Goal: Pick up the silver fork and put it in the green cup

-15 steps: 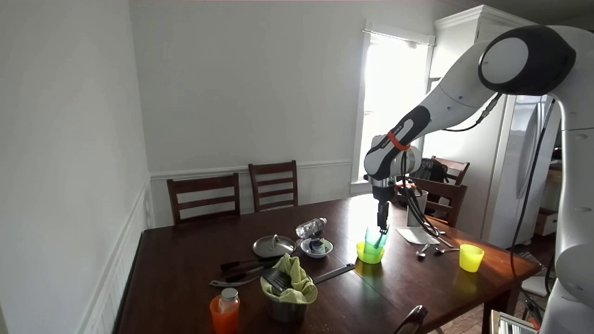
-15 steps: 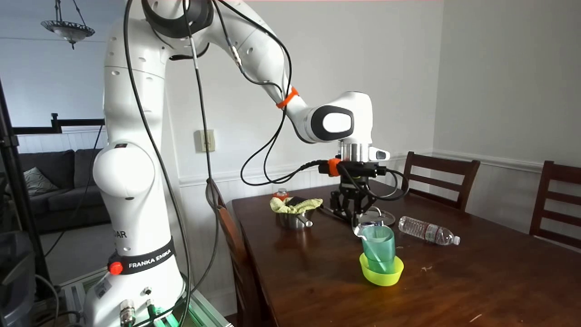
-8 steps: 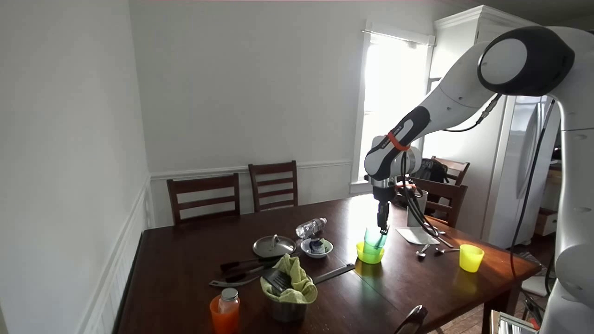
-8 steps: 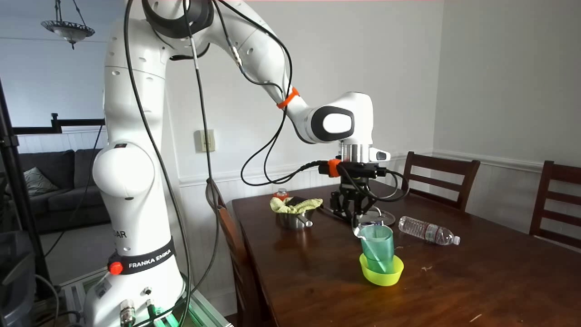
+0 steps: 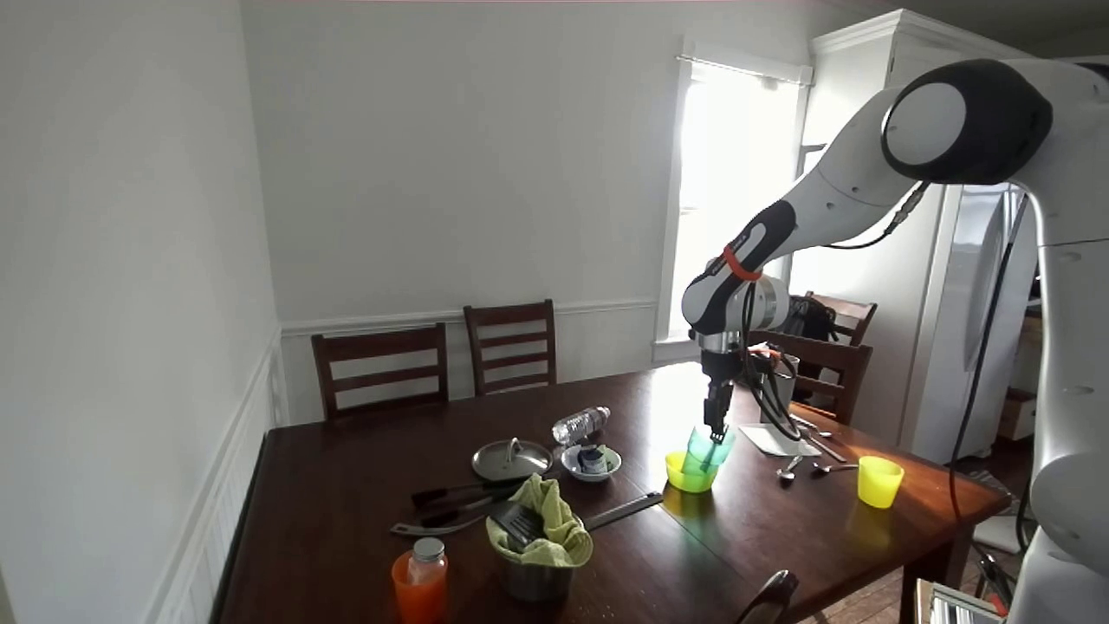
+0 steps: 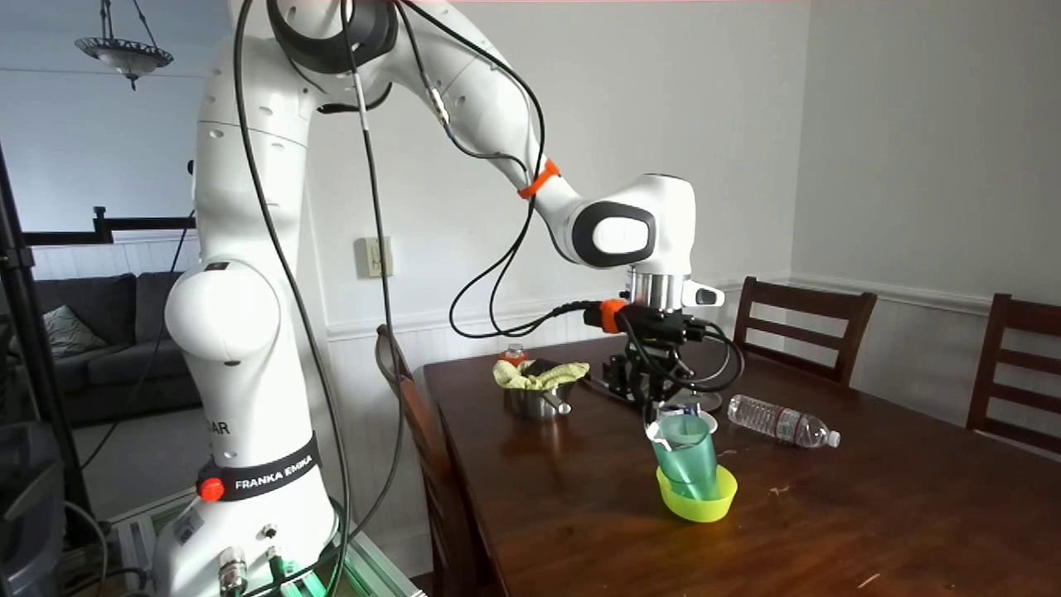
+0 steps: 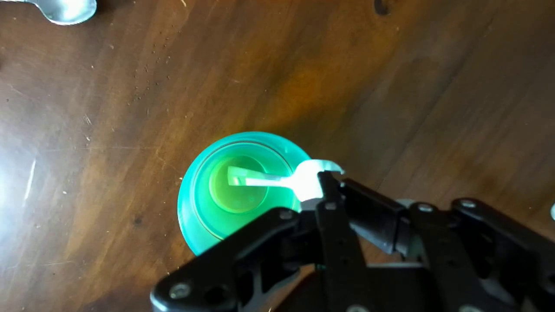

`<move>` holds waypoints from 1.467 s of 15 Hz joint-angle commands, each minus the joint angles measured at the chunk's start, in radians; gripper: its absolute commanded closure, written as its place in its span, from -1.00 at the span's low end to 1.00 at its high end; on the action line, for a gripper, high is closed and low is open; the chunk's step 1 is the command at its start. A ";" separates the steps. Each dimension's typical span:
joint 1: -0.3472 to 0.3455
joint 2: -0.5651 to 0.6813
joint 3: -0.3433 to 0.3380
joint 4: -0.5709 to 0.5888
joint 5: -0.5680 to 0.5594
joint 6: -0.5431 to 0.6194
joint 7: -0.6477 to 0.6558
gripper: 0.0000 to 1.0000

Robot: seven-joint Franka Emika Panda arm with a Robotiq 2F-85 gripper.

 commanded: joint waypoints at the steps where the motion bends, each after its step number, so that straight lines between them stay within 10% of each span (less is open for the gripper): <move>1: -0.049 0.050 0.014 0.074 0.085 -0.043 -0.050 0.96; 9: -0.106 0.147 0.039 0.197 0.184 -0.084 -0.087 0.89; 10: -0.107 0.157 0.041 0.214 0.184 -0.099 -0.080 0.44; 22: -0.081 0.144 0.060 0.220 0.135 -0.071 -0.048 -1.00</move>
